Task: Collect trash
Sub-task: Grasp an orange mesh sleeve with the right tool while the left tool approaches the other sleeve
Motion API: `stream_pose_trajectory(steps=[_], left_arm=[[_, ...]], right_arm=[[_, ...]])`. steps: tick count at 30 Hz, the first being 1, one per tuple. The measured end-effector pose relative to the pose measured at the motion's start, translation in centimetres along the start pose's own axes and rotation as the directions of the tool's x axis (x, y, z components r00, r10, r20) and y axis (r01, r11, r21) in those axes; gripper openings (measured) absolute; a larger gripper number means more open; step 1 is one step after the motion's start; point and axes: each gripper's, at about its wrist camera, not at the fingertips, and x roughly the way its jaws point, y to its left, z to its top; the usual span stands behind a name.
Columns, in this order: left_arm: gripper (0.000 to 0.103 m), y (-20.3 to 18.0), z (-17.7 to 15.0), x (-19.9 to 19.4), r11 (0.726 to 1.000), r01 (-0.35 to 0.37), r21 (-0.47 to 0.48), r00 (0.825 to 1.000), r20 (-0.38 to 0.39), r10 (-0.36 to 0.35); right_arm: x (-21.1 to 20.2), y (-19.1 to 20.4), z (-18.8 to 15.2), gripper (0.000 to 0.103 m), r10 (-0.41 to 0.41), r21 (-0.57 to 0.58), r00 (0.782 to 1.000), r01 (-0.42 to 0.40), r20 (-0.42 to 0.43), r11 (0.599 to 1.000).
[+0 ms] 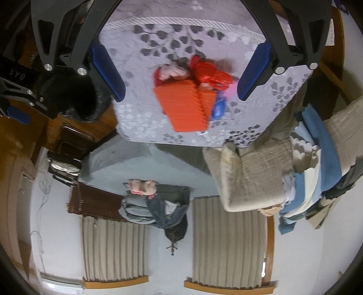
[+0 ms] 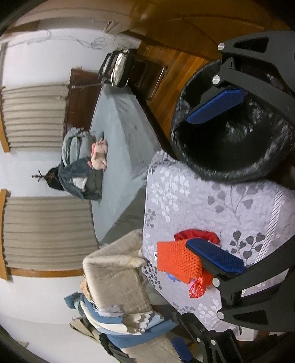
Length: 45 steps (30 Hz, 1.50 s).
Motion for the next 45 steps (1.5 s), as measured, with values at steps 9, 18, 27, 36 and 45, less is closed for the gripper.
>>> stream_pose_trajectory(steps=[9, 18, 27, 36, 45], left_arm=[[0.097, 7.0, -0.5, 4.8, 0.988, -0.14, -0.06, 0.99, -0.006, 0.14], [0.097, 11.8, -1.3, 8.6, 0.977, -0.202, -0.073, 0.979, -0.012, 0.202], [0.097, 13.0, -1.9, 10.3, 0.979, -0.185, -0.087, 0.982, -0.039, 0.183], [0.097, 12.1, -1.9, 10.7, 0.984, -0.163, -0.077, 0.986, -0.047, 0.159], [0.097, 10.5, -1.5, 10.5, 0.988, -0.138, -0.068, 0.99, -0.041, 0.135]], right_arm=[[8.1, 5.1, 0.2, 0.098, 0.104, -0.024, 0.991, -0.106, -0.079, 0.994], [15.2, 10.7, -1.3, 0.098, 0.161, -0.079, 0.975, -0.174, -0.154, 0.982], [18.7, 13.0, -2.5, 0.076, 0.216, -0.104, 0.948, -0.245, -0.232, 0.964], [17.8, 12.8, -2.2, 0.005, 0.373, -0.057, 0.891, -0.399, -0.26, 0.915], [17.2, 11.5, -1.5, 0.052, 0.367, -0.042, 0.9, -0.386, -0.238, 0.921]])
